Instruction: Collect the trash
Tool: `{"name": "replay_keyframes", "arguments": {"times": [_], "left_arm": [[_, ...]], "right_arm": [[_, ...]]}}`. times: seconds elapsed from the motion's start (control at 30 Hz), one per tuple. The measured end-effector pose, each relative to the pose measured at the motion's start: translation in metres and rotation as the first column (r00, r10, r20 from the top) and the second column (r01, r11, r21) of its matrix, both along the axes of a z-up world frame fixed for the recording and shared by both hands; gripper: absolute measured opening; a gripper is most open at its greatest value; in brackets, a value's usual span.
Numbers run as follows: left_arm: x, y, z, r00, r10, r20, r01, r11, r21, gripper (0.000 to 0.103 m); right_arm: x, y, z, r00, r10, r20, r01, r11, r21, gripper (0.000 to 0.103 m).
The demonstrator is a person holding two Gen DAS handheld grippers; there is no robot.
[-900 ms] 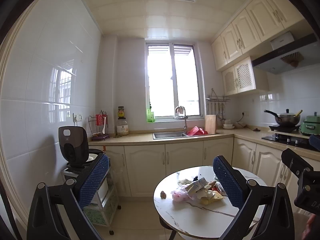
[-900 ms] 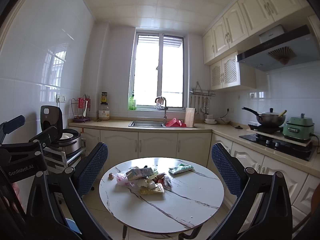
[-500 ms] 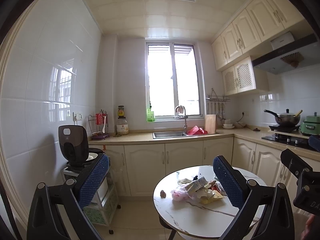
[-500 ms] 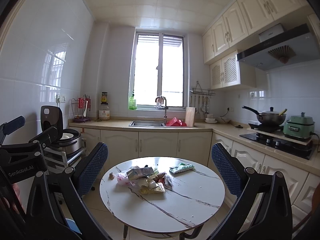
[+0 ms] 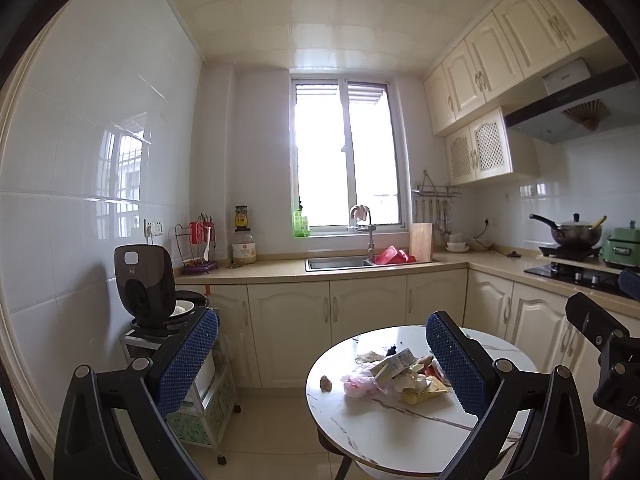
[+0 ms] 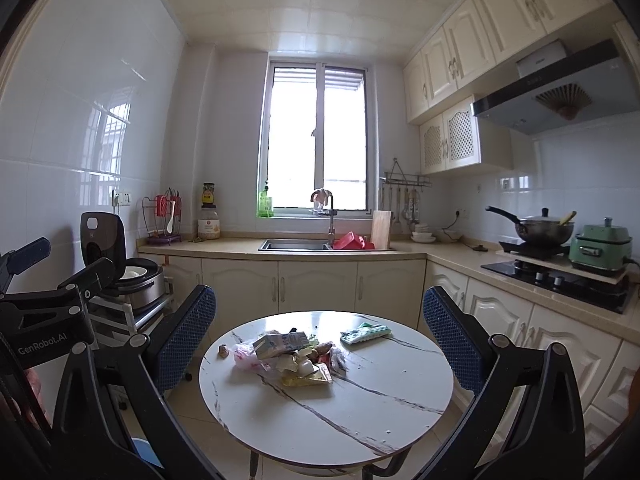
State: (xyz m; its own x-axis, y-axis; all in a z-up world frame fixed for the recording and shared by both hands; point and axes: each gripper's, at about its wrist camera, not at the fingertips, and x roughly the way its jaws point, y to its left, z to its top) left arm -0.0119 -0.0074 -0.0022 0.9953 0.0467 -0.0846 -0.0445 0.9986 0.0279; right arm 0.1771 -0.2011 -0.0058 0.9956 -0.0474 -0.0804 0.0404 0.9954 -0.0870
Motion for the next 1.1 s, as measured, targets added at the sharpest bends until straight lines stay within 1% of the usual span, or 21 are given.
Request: {"name": "replay_keyframes", "arguments": {"times": [0.27,0.47,0.6,0.7,0.77,0.83,0.93,0.97,1.03,1.1], "left_arm": [[0.020,-0.002,-0.003,1.000,0.006,-0.028,-0.006,1.000,-0.004,0.102],[0.052,0.003,-0.011,0.998,0.003,-0.065,-0.003,1.000,0.007,0.102],[0.087,0.012,-0.024,0.991,-0.006,-0.133,0.006,1.000,-0.002,0.102],[0.123,0.018,-0.039,0.977,-0.020,-0.212,0.021,1.000,0.001,0.102],[0.150,0.018,-0.053,0.961,-0.032,-0.273,0.035,0.999,0.004,0.102],[0.175,0.015,-0.060,0.946,-0.050,-0.320,0.051,0.999,-0.006,0.102],[0.218,0.005,-0.069,0.920,-0.122,-0.371,0.126,0.992,-0.014,0.102],[0.235,-0.002,-0.073,0.909,-0.138,-0.393,0.153,0.988,0.006,0.102],[0.260,-0.012,-0.077,0.903,-0.152,-0.401,0.187,0.981,0.050,0.102],[0.287,-0.027,-0.081,0.898,-0.159,-0.411,0.222,0.969,0.110,0.102]], "right_arm": [[0.013,-0.011,-0.006,1.000,0.001,-0.023,0.000,1.000,0.021,0.103],[0.037,-0.026,-0.019,0.999,-0.017,-0.033,0.017,1.000,-0.014,0.103],[0.062,-0.046,-0.034,0.994,-0.034,-0.103,0.036,0.999,0.012,0.103],[0.089,-0.065,-0.053,0.983,-0.051,-0.175,0.057,0.998,0.027,0.103],[0.105,-0.077,-0.066,0.972,-0.060,-0.226,0.070,0.997,0.037,0.103],[0.121,-0.089,-0.079,0.958,-0.075,-0.277,0.087,0.996,0.028,0.103],[0.145,-0.107,-0.097,0.937,-0.084,-0.339,0.096,0.995,0.018,0.103],[0.155,-0.110,-0.104,0.932,-0.081,-0.352,0.098,0.995,0.031,0.103],[0.171,-0.120,-0.115,0.921,-0.075,-0.382,0.097,0.995,0.039,0.103],[0.188,-0.130,-0.125,0.908,-0.072,-0.413,0.097,0.994,0.040,0.103]]}}
